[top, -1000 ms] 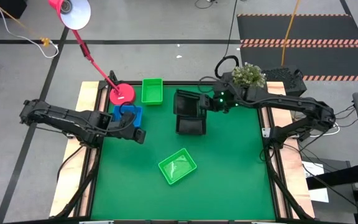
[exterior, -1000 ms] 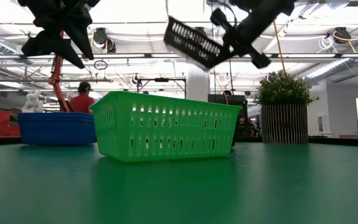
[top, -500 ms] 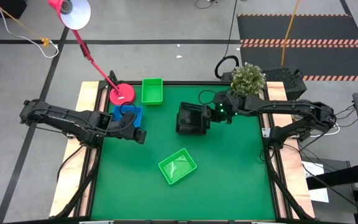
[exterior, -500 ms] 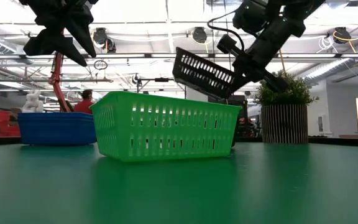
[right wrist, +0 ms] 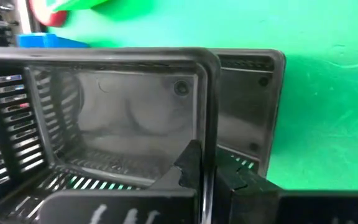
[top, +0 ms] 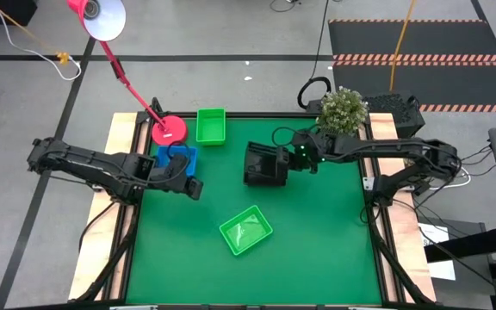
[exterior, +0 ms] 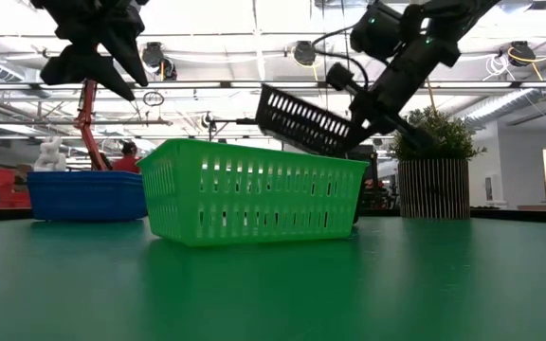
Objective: Stack baskets by color
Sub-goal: Stack the bottom black bin on the top stacked black bins
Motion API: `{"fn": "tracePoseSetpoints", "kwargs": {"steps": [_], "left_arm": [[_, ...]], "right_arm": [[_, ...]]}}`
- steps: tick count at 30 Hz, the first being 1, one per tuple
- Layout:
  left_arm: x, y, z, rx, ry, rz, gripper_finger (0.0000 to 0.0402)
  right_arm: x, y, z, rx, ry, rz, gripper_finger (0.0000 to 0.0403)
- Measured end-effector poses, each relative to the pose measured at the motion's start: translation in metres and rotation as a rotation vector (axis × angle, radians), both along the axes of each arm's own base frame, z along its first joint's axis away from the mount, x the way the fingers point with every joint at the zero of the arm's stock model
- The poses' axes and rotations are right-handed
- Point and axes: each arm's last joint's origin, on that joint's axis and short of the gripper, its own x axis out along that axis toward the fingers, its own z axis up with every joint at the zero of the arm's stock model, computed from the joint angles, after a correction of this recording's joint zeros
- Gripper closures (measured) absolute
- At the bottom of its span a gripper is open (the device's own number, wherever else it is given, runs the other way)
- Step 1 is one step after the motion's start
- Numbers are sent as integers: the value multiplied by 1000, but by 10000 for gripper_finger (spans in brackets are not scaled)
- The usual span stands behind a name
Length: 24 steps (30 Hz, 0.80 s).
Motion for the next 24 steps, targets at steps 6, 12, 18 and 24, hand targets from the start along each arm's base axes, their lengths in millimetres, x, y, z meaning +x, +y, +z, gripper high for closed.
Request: {"fn": "tracePoseSetpoints", "kwargs": {"steps": [6, 12, 18, 24], "left_arm": [[1, 3, 0, -12, -5, 18, 268], [1, 2, 0, -23, -4, 12, 268], [1, 2, 0, -20, -3, 9, 268], [1, 2, 0, -16, 0, 7, 268]], "right_arm": [[6, -2, -12, -1, 36, 21, 403], [6, -2, -17, 3, 71, 31, 403], [6, -2, -20, 0, 89, 33, 391], [5, -2, -20, -4, 97, 34, 361]]}}
